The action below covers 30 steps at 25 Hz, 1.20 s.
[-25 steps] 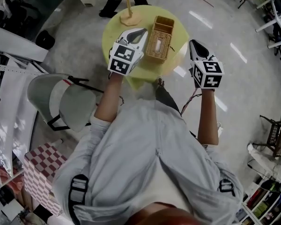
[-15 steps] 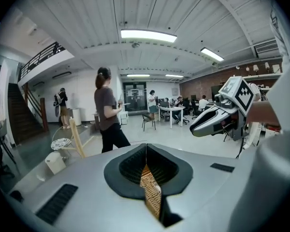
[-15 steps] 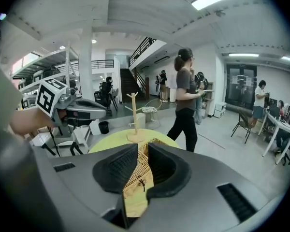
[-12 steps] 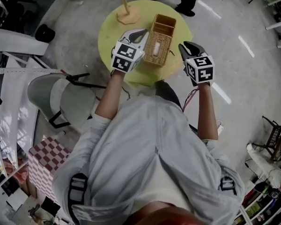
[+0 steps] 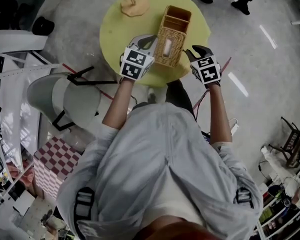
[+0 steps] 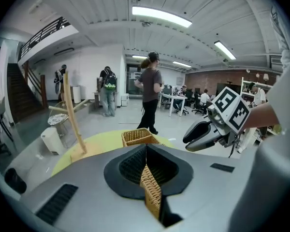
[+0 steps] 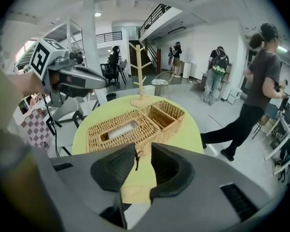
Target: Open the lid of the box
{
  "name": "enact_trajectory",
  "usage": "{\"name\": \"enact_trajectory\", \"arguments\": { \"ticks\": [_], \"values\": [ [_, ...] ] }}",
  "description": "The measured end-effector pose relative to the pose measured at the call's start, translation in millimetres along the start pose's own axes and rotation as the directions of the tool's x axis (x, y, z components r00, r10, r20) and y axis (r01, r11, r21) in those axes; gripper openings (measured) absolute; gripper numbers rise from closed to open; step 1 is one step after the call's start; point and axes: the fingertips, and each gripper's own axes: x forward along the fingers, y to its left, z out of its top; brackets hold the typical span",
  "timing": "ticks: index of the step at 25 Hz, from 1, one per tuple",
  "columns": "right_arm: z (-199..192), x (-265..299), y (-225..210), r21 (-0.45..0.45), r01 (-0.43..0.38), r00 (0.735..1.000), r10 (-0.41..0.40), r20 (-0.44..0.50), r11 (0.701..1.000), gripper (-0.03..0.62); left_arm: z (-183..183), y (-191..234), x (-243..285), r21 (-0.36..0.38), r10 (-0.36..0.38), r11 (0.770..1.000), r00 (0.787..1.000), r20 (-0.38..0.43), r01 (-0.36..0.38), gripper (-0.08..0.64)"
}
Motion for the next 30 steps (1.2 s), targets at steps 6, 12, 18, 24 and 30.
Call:
{"name": "enact_trajectory", "arguments": {
  "ticks": [6,12,18,24,30],
  "values": [
    [-33,25,5,0.012,-0.057,0.994,0.058,-0.092,0.998,0.127,-20,5,1,-0.031,0.026,0.999,0.999,-0.047,-0.028,0.029],
    [-43,43,10,0.022,-0.079,0.99,0.082,-0.118,0.997,0.127,-33,11,-5,-0.046,0.039,0.998,0.997,-0.064,-0.042,0.029],
    [-44,47,12,0.021,-0.09,0.989,0.092,-0.118,0.996,0.079,-40,8,-11,-0.058,0.044,0.997,0.997,-0.058,-0.048,0.029],
    [-38,39,17,-0.008,-0.071,0.992,0.07,-0.11,0.997,0.034,-41,14,-25,-0.061,0.055,0.996,0.998,-0.042,-0.057,0.029],
    [-11,18,22,0.03,-0.073,0.997,0.073,-0.025,0.997,0.034,-38,19,-42,-0.059,0.072,0.996,0.997,-0.015,-0.073,0.029]
  ]
}}
